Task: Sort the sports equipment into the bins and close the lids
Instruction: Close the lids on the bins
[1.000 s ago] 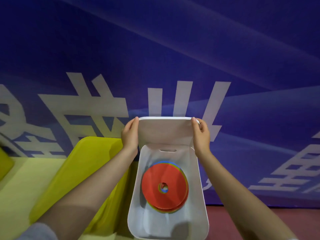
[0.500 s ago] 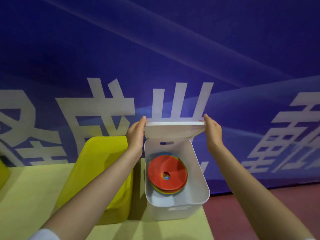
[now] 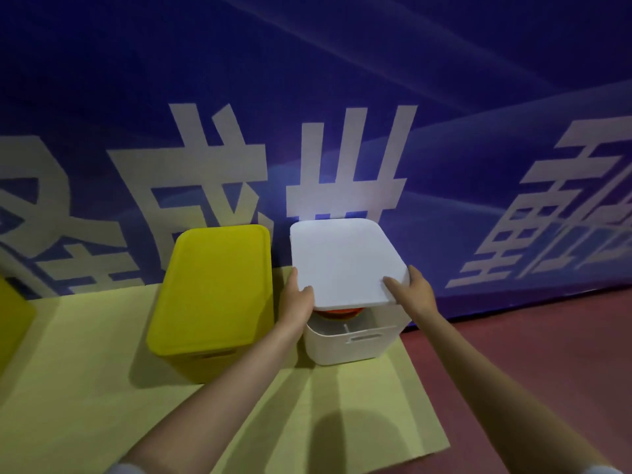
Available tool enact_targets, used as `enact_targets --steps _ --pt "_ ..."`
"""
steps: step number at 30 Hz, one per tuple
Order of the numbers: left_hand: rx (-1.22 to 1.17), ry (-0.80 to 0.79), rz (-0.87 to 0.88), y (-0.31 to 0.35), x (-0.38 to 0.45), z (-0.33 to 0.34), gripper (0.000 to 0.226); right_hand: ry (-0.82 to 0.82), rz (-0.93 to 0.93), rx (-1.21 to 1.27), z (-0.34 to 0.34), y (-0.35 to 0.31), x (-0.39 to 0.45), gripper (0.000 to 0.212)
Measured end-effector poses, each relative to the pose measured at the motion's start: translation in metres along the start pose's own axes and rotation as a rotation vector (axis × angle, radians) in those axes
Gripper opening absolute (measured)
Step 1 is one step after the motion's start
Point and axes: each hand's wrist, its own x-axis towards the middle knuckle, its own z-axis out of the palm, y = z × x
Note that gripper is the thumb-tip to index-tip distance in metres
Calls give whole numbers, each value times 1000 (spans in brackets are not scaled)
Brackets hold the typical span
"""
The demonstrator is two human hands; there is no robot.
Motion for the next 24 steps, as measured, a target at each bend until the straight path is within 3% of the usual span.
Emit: enact_targets --steps 3,11,17,24 --pt "35 33 -8 -16 -1 0 47 10 -75 -95 5 13 -1 45" --pt "78 97 -53 -51 -19 24 52 -62 -158 -81 9 51 -10 79" --pt "145 252 6 -54 -22 41 47 -132 -141 63 13 70 -7 79" --pt "348 245 28 -56 -2 36 40 -153 -225 -189 6 67 27 68"
